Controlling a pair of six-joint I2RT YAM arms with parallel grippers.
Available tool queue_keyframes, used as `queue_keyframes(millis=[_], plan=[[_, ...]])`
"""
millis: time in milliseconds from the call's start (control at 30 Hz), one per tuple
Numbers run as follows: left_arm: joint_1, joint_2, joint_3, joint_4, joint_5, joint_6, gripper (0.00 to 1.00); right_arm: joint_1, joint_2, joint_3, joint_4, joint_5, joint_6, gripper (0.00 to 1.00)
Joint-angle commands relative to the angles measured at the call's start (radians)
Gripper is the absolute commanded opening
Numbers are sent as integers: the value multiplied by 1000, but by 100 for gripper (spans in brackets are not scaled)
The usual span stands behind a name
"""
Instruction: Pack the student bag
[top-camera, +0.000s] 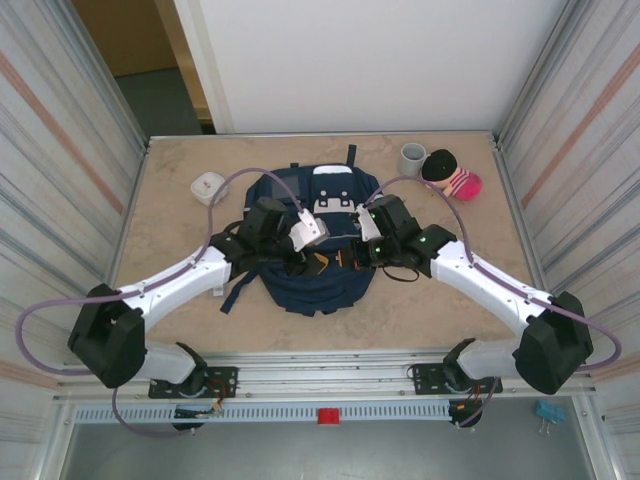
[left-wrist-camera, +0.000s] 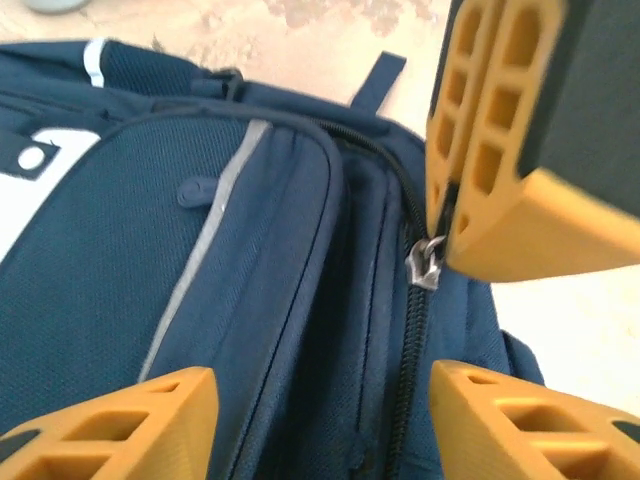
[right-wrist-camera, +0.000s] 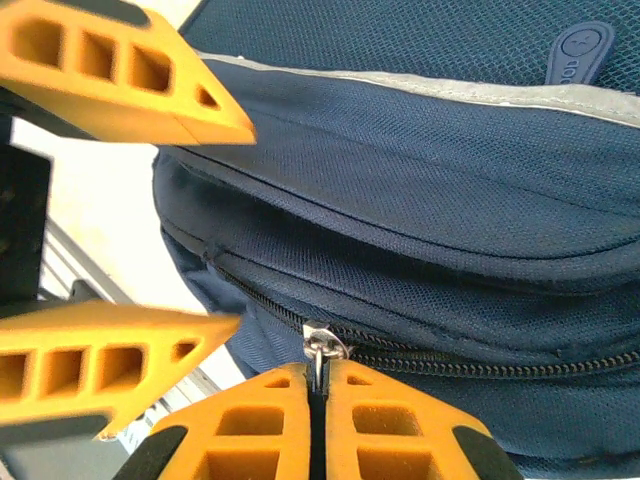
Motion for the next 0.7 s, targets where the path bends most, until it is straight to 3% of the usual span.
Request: queue_keyframes(millis=[0,167,233,333,467,667], plan=[[-5,9,17,-14,-4,100,47,-14,-55,44,63,-48,-22,0],[-5,-12,-21,3,-56,134,16,-42,-62,38,15,-11,-22,0],[-1,-35,-47,6,-55,154,10,-74,-67,21,-7,2,-25,0],[10,-71,-81,-25,-65,205,9,-147,-82,-32,-18,-19,-34,0],[33,-119,-115,-74,-97,244,11,-171,-85,-48,-66,-6,-79,0],[43,-156,-136,-66,-94,227,25,-119,-66,-42,18,-116,-79,0]])
